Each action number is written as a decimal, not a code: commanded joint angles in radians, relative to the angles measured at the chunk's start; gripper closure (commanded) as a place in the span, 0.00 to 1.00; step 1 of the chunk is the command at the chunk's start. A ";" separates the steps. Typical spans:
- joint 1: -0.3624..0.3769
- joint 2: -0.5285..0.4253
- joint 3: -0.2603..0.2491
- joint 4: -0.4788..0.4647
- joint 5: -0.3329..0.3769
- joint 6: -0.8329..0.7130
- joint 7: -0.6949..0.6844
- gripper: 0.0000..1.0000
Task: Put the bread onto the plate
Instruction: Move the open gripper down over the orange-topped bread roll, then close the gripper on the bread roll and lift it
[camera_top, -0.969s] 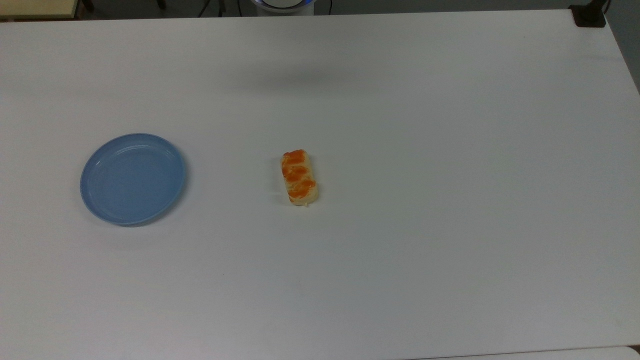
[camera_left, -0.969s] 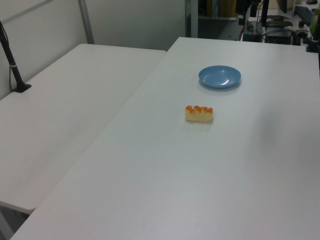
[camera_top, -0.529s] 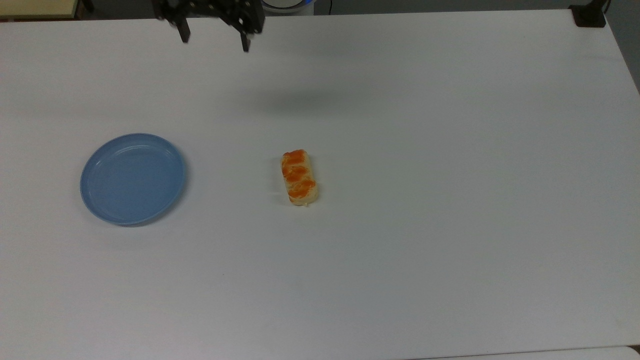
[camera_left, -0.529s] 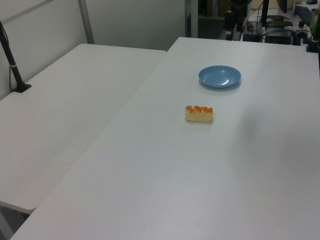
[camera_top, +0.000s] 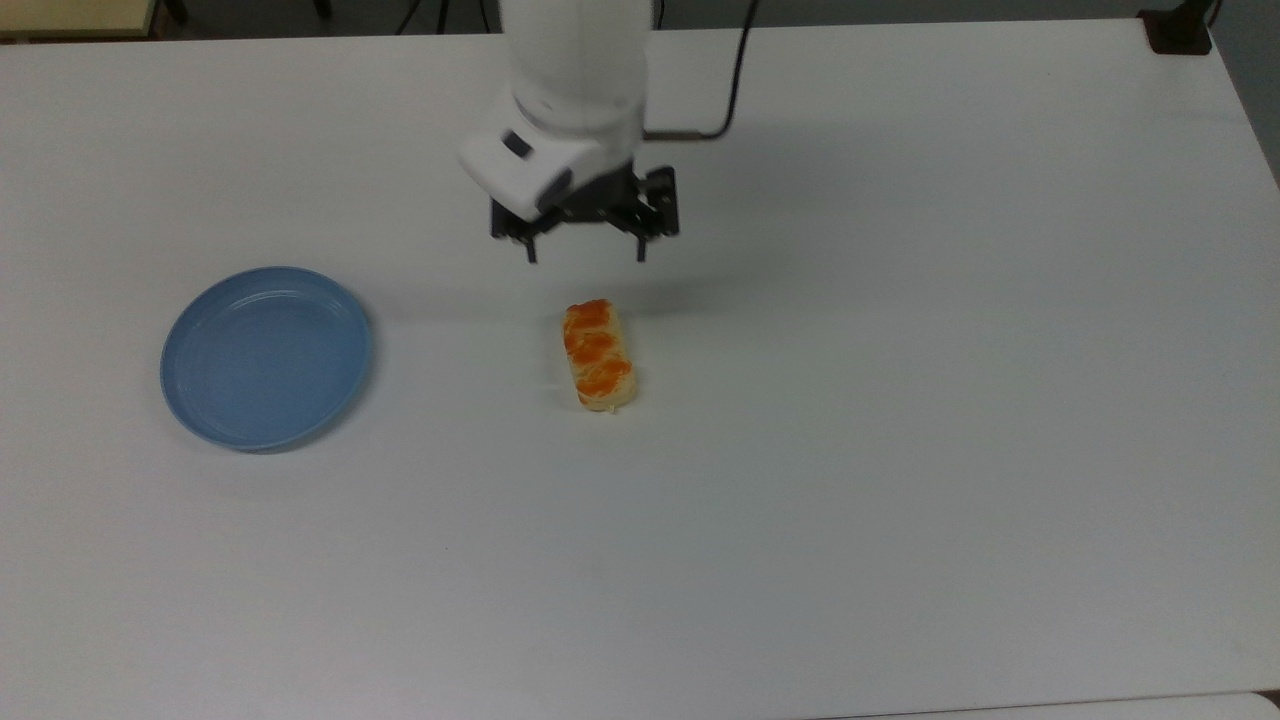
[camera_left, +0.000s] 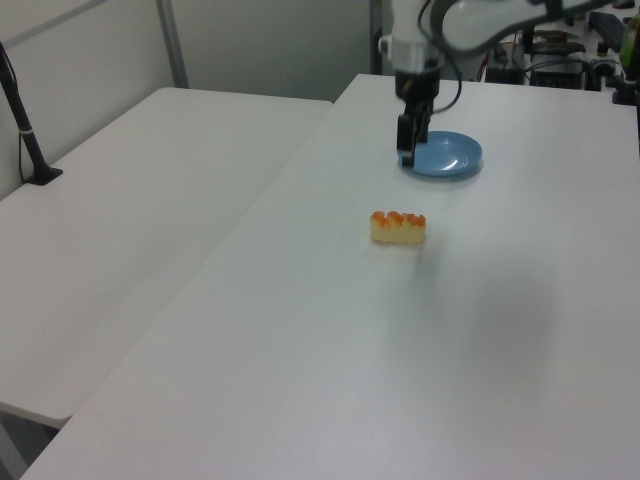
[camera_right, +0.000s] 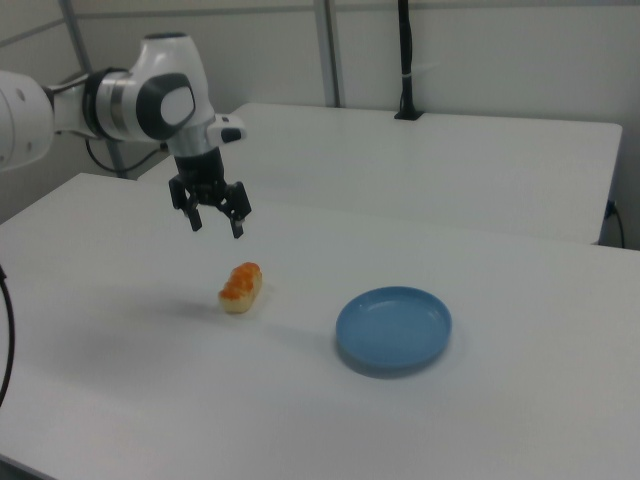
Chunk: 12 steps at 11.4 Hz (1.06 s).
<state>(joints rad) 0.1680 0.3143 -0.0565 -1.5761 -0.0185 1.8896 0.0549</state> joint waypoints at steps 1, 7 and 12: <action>0.038 0.104 -0.028 0.007 0.006 0.095 -0.007 0.00; 0.051 0.250 -0.025 -0.002 -0.072 0.183 -0.007 0.00; 0.045 0.189 -0.025 0.005 -0.069 0.079 -0.016 0.42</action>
<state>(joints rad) 0.2011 0.5720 -0.0627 -1.5642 -0.0782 2.0578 0.0541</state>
